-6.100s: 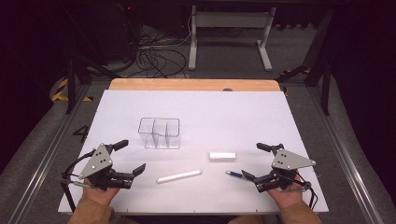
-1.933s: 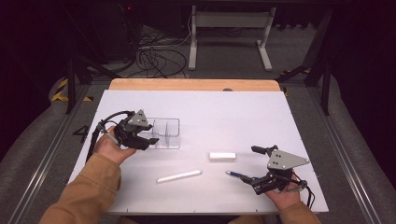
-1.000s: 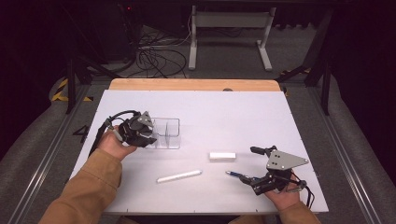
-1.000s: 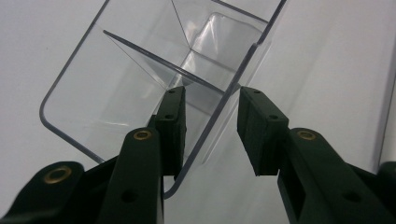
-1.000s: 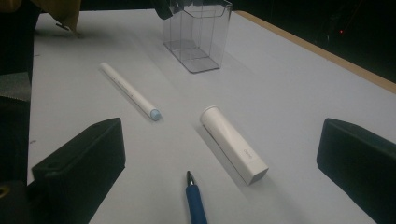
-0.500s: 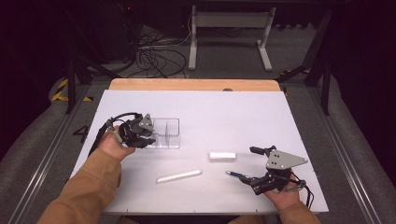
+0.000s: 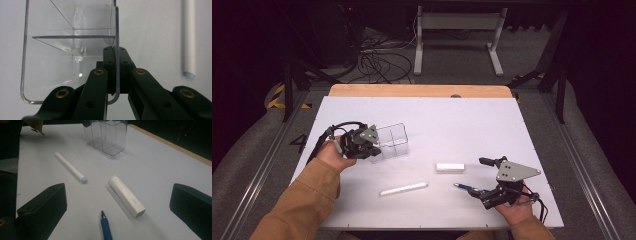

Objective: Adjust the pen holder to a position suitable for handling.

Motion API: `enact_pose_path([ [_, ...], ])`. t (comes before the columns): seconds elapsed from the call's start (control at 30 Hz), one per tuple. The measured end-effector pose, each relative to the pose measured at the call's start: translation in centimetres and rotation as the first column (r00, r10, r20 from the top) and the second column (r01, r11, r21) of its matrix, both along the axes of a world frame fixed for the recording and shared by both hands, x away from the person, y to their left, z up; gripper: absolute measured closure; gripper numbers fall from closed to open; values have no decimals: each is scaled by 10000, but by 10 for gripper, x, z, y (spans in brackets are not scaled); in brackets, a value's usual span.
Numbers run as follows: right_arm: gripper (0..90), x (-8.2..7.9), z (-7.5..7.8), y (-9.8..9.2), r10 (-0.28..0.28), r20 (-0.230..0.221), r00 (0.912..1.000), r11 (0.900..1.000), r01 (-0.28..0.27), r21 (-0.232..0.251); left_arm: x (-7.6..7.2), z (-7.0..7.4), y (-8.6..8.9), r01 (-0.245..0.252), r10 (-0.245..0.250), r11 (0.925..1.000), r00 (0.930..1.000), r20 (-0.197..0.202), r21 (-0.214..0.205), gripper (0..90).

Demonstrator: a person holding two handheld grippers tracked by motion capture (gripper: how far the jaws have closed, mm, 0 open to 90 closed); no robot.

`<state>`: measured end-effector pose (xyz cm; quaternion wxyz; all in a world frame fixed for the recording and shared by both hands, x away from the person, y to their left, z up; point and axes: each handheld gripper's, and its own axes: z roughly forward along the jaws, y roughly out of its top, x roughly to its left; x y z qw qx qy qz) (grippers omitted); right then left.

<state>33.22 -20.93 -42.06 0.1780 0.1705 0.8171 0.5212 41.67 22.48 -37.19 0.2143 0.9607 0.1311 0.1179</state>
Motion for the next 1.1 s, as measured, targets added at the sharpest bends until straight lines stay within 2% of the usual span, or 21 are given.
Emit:
enact_pose_path([
  [0.03, 15, 0, 0, 0, -4, -20, 10000, 10000, 4, 24, -2, 3, -3, 140, -139, 9999, 9998, 155, -92, 881],
  [0.27, 15, -1, 1, 0, 5, 41, 10000, 10000, -5, 2, 1, 14, -18, 679, -671, 9974, 9973, 295, -259, 881],
  [0.37, 15, -1, 1, -1, -13, 35, 10000, 10000, 13, 9, 9, 20, -30, 1030, -1019, 9943, 9940, 400, -269, 881],
  [0.53, 15, -3, 1, -3, -58, 37, 10000, 10000, 58, 69, 17, 21, -44, 1358, -1349, 9901, 9905, 270, -351, 880],
  [0.6, 15, -4, 1, -5, -104, 27, 9999, 9999, 104, 64, 21, 20, -58, 1667, -1664, 9859, 9859, 193, -148, 880],
  [0.73, 15, -5, 1, -6, -121, 49, 9999, 9999, 121, 87, 25, 18, -71, 1929, -1929, 9812, 9812, 82, -66, 880],
  [0.83, 15, -6, 1, -7, -128, 18, 9999, 9999, 128, 96, 28, 17, -84, 2264, -2265, 9740, 9740, 55, 97, 880],
  [1.1, 15, -6, 1, -7, -107, 31, 9999, 9999, 107, 79, 34, 14, -101, 2618, -2617, 9646, 9651, -84, 320, 880],
])
